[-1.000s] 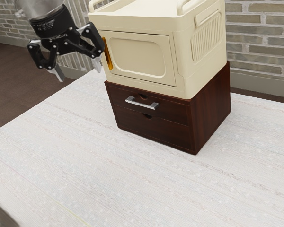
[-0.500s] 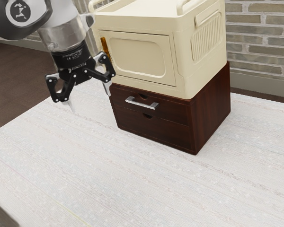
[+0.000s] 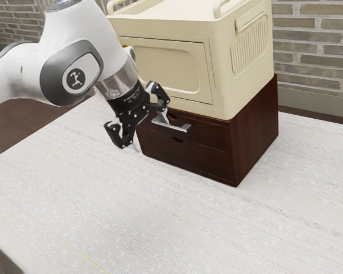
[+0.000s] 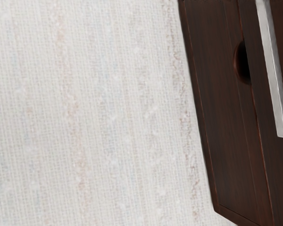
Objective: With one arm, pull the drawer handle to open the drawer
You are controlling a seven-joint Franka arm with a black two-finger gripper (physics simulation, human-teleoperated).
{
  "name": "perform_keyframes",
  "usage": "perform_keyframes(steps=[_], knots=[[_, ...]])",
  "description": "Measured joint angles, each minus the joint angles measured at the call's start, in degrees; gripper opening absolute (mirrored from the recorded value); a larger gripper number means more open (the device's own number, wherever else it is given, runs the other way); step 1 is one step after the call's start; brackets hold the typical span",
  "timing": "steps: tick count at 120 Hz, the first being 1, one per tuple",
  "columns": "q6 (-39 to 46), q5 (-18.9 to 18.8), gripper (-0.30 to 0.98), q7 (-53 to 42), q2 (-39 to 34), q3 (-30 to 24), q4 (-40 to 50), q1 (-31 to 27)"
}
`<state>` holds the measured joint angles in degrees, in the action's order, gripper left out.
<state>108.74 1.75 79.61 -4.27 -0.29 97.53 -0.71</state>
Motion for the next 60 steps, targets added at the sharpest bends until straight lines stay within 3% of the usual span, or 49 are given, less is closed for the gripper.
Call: perform_keyframes(steps=[60], knots=[[10.32, 0.36, 0.58, 5.03, 5.36, 0.28, -0.80, -0.40]])
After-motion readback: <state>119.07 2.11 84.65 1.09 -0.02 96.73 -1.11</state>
